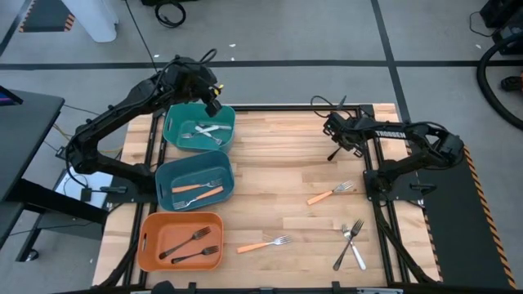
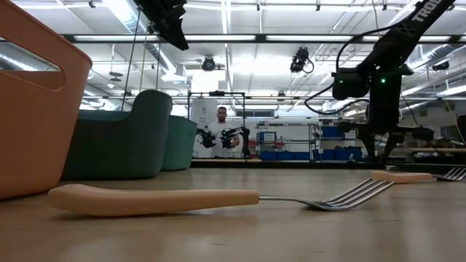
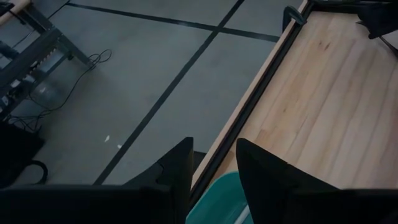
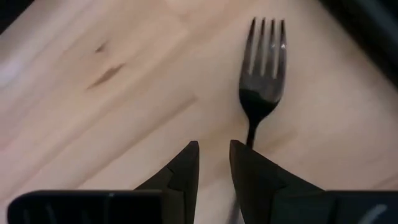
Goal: Sort silverware by color (type)
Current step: Put the black fork into the orange bin
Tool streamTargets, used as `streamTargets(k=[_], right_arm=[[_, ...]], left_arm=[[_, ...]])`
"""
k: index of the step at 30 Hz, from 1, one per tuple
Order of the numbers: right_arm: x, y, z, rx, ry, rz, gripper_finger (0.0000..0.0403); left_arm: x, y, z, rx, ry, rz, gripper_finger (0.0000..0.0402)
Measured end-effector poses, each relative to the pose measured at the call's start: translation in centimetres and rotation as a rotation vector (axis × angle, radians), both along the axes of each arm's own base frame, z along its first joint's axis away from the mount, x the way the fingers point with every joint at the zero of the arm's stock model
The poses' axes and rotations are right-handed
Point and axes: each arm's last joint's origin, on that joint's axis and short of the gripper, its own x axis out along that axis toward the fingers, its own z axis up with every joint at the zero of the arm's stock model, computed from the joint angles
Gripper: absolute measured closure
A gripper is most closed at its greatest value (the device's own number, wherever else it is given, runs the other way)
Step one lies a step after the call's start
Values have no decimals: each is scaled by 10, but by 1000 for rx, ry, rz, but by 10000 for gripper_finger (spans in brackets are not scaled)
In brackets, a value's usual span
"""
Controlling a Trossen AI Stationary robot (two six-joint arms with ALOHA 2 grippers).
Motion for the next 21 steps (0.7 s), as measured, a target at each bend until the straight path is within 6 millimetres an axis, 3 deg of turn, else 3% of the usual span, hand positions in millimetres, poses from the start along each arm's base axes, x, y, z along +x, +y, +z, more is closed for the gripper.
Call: streamTargets(k=[13,21], right_arm=[[-13,-8,0,1,74,-35,305],[-15,-12,-12,38,75,-15,305]], left_arm=[[-1,2,0,19,23,-10,269],[-1,3,1,46,42,-28,269]])
